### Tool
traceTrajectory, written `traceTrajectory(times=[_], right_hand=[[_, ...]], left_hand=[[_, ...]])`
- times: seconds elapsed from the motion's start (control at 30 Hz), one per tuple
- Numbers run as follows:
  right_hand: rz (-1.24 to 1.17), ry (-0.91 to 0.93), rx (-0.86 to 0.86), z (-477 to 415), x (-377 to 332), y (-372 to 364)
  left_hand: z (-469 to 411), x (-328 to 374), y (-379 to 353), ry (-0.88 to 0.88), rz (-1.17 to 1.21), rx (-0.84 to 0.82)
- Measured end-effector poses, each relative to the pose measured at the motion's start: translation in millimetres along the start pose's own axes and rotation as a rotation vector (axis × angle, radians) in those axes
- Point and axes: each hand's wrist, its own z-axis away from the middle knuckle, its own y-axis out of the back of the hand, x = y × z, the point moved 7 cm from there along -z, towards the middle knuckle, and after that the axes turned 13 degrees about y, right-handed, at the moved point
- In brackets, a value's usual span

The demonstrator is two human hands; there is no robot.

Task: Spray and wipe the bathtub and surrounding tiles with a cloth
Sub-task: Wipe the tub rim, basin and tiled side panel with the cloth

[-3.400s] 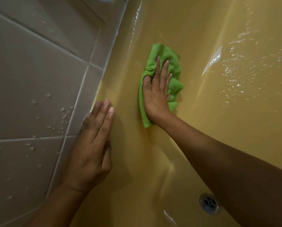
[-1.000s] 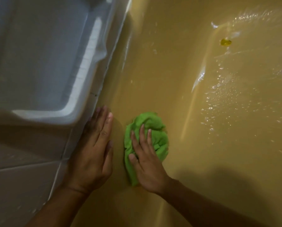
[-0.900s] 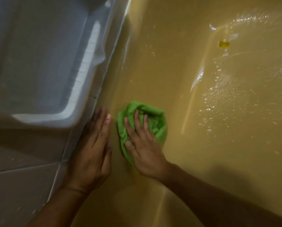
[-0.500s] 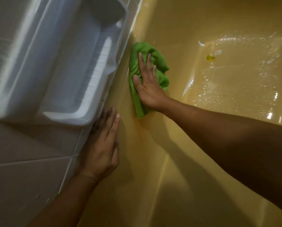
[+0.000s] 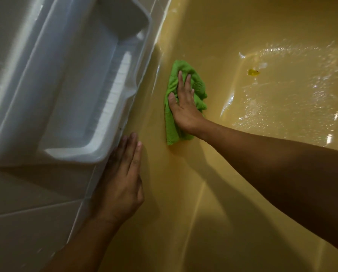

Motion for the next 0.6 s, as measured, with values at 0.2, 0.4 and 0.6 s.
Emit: traceTrajectory(times=[0.2,0.4,0.6], right_hand=[[-0.046,-0.083,-0.034,-2.1,48.2,8.3],[-0.085,-0.212,-0.015,-2.1,119.2,5.9],[0.035,-0.28,-0.076,32.3,181.5,-4.2]], left_hand=[[-16.3,7.7,0.3,0.028,-0.044,-0.026],[-42.8,17.6,0.1,-0.005,-0.06,0.014],[-65.2,22.3,1.1,-0.013,-0.066,0.018]])
